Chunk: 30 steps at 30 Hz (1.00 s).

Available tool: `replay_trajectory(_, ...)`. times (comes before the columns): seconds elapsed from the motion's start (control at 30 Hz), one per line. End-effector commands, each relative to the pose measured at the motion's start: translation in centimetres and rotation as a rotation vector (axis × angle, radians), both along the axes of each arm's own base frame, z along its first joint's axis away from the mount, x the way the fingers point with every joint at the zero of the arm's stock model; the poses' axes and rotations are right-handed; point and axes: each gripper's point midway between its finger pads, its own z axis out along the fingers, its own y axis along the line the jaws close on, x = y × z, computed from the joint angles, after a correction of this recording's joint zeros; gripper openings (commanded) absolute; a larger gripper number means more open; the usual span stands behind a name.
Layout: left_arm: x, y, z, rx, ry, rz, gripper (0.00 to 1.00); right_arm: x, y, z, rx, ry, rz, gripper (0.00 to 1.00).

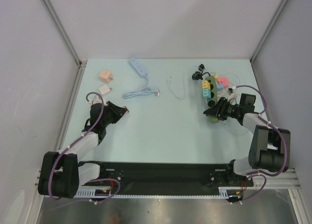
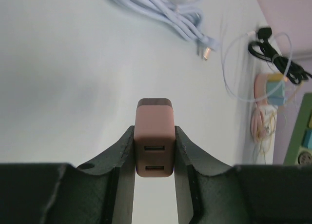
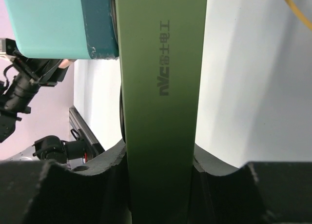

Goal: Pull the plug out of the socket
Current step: Place the plug at the center of the board.

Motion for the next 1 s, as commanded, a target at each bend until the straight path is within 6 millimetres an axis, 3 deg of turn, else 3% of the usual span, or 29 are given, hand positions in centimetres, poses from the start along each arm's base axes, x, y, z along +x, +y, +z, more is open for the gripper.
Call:
replay_trajectory(0.0,1.7,2.2,1.0,-0.049,-0.058,0.079,0.00,1.5,0.1,3.1,0.010,-0.181,0.067,0.00)
replay_trajectory(0.23,3.6,6.3,-1.3,-0.084,0.009,0.147,0.00,1.5,0.0,3.2,0.026,-0.176,0.063,0.00)
replay_trajectory(0.47,3.8,9.3,-4.1,-0.040,0.099,0.203,0.04,1.5,0.0,3.3,0.036,-0.174,0.063,0.00)
replay_trajectory(0.6,3.5,10.9,-5.3,0.009,0.143,0.235,0.18,1.5,-0.1,3.3,0.037,-0.176,0.061,0.00)
replay_trajectory(0.8,3.2,12.8,-5.9,0.024,0.176,0.272,0.46,1.5,-0.2,3.4,0.044,-0.172,0.060,0.00)
replay_trajectory(0.97,3.0,13.9,-4.5,0.058,0.148,0.296,0.59,1.5,-0.2,3.5,0.048,-0.172,0.060,0.00)
